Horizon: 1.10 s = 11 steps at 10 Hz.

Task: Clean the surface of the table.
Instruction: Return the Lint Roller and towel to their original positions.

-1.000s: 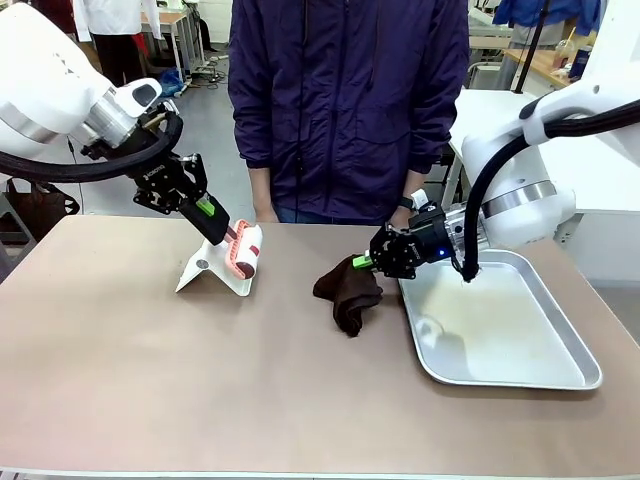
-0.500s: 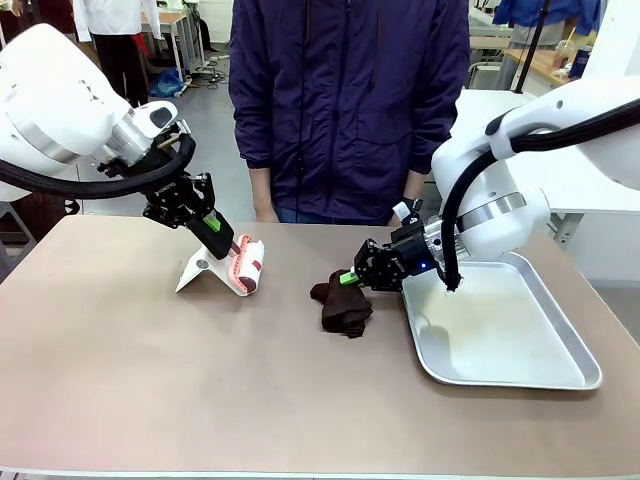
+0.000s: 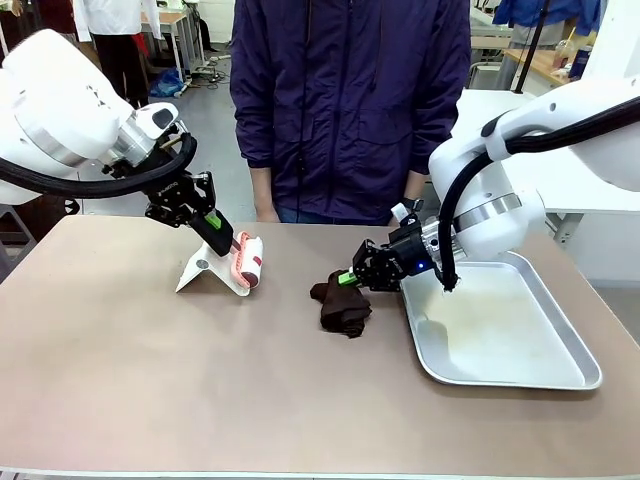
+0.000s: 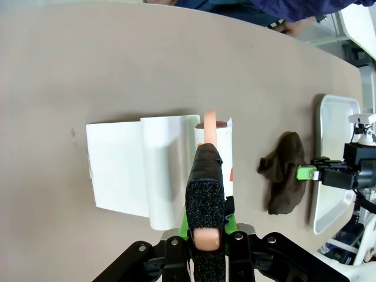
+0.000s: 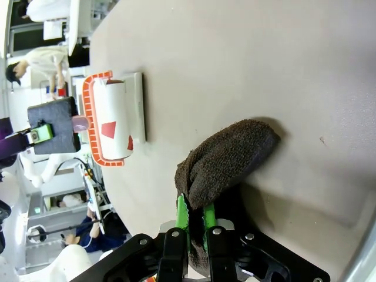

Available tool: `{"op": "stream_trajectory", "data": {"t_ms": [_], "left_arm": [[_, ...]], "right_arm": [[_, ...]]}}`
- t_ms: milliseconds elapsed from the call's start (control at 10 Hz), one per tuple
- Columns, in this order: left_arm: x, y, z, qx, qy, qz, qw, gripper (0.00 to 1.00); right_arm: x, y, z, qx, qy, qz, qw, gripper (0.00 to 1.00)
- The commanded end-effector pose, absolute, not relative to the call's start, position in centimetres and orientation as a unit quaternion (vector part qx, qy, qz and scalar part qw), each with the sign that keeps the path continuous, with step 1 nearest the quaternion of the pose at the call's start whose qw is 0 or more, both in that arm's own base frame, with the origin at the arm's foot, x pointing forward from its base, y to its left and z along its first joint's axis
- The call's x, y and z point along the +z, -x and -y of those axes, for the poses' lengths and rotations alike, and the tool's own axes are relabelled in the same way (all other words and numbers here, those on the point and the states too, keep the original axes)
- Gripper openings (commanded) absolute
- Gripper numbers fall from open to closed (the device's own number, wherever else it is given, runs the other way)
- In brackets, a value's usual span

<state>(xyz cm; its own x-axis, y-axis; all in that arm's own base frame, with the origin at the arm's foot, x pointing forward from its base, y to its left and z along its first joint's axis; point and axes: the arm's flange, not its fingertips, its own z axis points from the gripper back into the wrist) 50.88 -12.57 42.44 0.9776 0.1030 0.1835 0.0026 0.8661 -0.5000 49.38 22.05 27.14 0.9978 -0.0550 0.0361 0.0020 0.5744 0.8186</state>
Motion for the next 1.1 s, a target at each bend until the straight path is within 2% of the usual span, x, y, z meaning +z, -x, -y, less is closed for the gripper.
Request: {"op": "stream_trajectory", "data": {"t_ms": [0,800,900,1000], "left_arm": [[42.4,-51.8,13.0,0.048,0.248,0.105,0.962,0.22],[41.0,-52.3,12.5,0.059,0.227,0.083,0.968,0.22],[41.0,-52.4,12.5,0.061,0.229,0.080,0.968,0.52],[41.0,-52.3,12.7,0.065,0.230,0.080,0.968,0.81]], "right_arm": [[27.3,-50.3,-22.6,-0.024,-0.454,0.017,0.891,0.11],[26.9,-50.2,-22.5,-0.029,-0.458,0.014,0.888,0.11],[26.9,-50.2,-22.5,-0.028,-0.456,0.012,0.890,0.11],[27.0,-50.1,-22.5,-0.025,-0.460,0.012,0.888,0.38]]}}
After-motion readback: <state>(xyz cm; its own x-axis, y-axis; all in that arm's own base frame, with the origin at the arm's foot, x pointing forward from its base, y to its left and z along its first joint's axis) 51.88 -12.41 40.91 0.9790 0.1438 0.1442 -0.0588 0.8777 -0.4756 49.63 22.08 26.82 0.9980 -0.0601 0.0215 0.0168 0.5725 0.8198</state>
